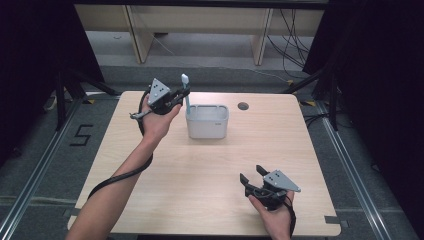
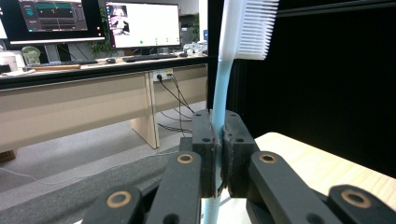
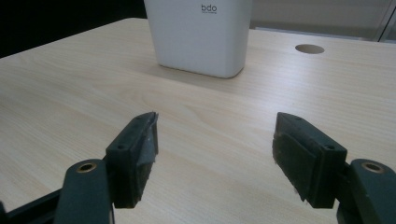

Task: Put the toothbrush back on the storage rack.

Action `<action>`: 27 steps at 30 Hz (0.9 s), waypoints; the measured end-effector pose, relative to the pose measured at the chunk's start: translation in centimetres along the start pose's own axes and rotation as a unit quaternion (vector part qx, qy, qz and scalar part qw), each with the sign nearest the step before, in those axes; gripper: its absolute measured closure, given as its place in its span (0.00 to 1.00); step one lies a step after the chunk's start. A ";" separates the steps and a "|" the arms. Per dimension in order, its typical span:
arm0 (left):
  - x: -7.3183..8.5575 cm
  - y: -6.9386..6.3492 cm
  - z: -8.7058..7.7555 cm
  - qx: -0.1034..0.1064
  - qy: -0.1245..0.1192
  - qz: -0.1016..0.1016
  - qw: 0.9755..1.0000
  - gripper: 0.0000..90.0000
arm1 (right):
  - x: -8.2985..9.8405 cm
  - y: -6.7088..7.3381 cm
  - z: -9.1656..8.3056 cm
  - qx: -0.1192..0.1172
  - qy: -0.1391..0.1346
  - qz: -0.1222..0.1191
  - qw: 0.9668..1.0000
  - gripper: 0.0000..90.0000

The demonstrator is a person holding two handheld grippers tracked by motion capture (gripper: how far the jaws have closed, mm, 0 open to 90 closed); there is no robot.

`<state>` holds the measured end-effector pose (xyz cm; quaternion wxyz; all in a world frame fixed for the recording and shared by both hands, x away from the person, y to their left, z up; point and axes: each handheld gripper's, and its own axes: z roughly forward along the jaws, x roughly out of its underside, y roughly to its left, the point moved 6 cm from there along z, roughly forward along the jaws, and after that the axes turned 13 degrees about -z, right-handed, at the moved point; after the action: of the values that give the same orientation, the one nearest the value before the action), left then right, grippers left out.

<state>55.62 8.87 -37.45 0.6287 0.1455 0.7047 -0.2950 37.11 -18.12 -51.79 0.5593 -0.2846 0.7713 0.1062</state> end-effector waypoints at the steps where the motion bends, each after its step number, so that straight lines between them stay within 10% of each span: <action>1: 0.1 0.1 0.1 0.000 0.002 -0.001 1.000 0.94 | 0.0 0.0 0.0 0.000 0.001 0.001 1.000 0.36; 24: 2.0 0.4 0.9 -0.012 0.032 -0.001 0.999 0.94 | 0.1 -0.1 0.0 0.001 0.000 -0.012 1.000 0.36; 27: 2.3 0.4 0.9 -0.013 0.036 0.000 0.999 0.94 | 0.1 0.4 -0.1 -0.002 0.011 0.022 1.000 0.36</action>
<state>56.22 8.26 -39.79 0.6045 0.1475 0.7310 -0.2802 36.75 -17.93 -51.93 0.5480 -0.2702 0.7829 0.1171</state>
